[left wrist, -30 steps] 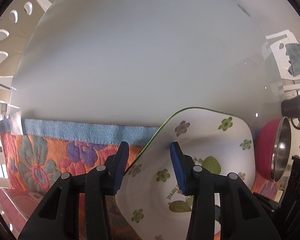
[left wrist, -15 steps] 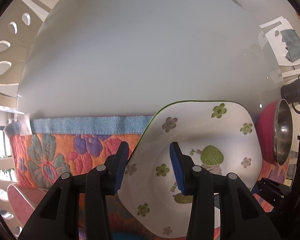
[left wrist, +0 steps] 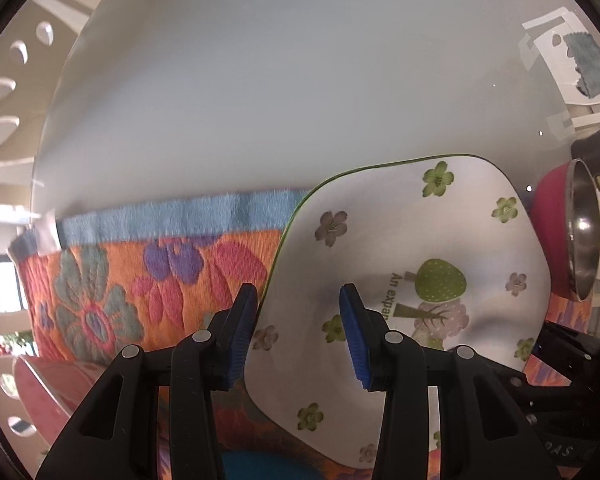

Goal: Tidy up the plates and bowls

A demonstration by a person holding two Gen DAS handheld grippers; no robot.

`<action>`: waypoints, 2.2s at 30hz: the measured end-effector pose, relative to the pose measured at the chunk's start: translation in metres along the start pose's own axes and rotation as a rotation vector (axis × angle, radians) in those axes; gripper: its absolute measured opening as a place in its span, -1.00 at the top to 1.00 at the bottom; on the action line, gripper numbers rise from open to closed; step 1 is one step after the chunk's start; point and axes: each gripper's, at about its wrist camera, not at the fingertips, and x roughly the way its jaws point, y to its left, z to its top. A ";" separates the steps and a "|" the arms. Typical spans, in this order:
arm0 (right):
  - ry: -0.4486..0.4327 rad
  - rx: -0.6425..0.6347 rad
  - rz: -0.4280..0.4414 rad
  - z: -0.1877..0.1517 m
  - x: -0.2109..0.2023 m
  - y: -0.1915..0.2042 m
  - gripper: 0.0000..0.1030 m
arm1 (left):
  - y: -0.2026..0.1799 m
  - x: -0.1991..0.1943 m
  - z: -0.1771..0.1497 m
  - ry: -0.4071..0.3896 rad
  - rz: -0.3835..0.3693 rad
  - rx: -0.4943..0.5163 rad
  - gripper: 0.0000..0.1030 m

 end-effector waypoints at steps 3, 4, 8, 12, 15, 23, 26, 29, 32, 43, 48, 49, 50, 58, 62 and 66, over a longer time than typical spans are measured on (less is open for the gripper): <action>0.013 0.024 0.016 0.001 -0.001 -0.003 -0.03 | 0.015 -0.008 -0.015 0.010 -0.036 -0.020 0.24; 0.013 0.025 0.016 0.000 -0.002 -0.003 -0.03 | 0.016 -0.010 -0.019 0.010 -0.042 -0.025 0.24; 0.010 0.014 0.010 0.000 -0.010 0.002 -0.03 | 0.018 -0.021 -0.034 -0.001 -0.053 -0.032 0.24; 0.000 -0.004 0.017 0.000 -0.018 0.010 -0.03 | 0.029 -0.041 -0.050 -0.025 -0.091 -0.059 0.24; 0.000 -0.010 0.028 0.001 -0.022 0.016 -0.03 | 0.034 -0.053 -0.062 -0.038 -0.084 -0.056 0.24; -0.008 -0.056 0.041 -0.008 -0.042 0.035 -0.03 | 0.056 -0.092 -0.091 -0.076 -0.080 -0.082 0.24; -0.013 -0.075 0.043 -0.015 -0.051 0.042 -0.03 | 0.057 -0.108 -0.103 -0.095 -0.070 -0.093 0.24; -0.016 -0.094 0.055 -0.023 -0.061 0.052 -0.03 | 0.060 -0.130 -0.119 -0.117 -0.071 -0.113 0.24; -0.013 -0.108 0.071 -0.032 -0.070 0.058 -0.03 | 0.051 -0.142 -0.123 -0.130 -0.062 -0.124 0.24; 0.007 -0.182 0.066 -0.071 -0.082 0.088 -0.03 | 0.054 -0.145 -0.174 -0.128 -0.086 -0.257 0.24; 0.040 -0.217 0.064 -0.087 -0.077 0.098 -0.03 | 0.065 -0.146 -0.204 -0.134 -0.114 -0.313 0.24; 0.049 -0.222 0.067 -0.091 -0.074 0.099 -0.03 | 0.066 -0.147 -0.208 -0.136 -0.115 -0.318 0.24; 0.059 -0.229 0.067 -0.095 -0.071 0.102 -0.03 | 0.068 -0.147 -0.213 -0.138 -0.115 -0.326 0.24; 0.125 -0.250 0.100 -0.118 -0.051 0.113 -0.03 | 0.085 -0.154 -0.252 -0.160 -0.113 -0.386 0.25; 0.145 -0.267 0.104 -0.130 -0.043 0.121 -0.03 | 0.090 -0.152 -0.269 -0.155 -0.105 -0.402 0.25; 0.165 -0.296 0.095 -0.143 -0.034 0.130 -0.03 | 0.097 -0.149 -0.285 -0.154 -0.120 -0.430 0.25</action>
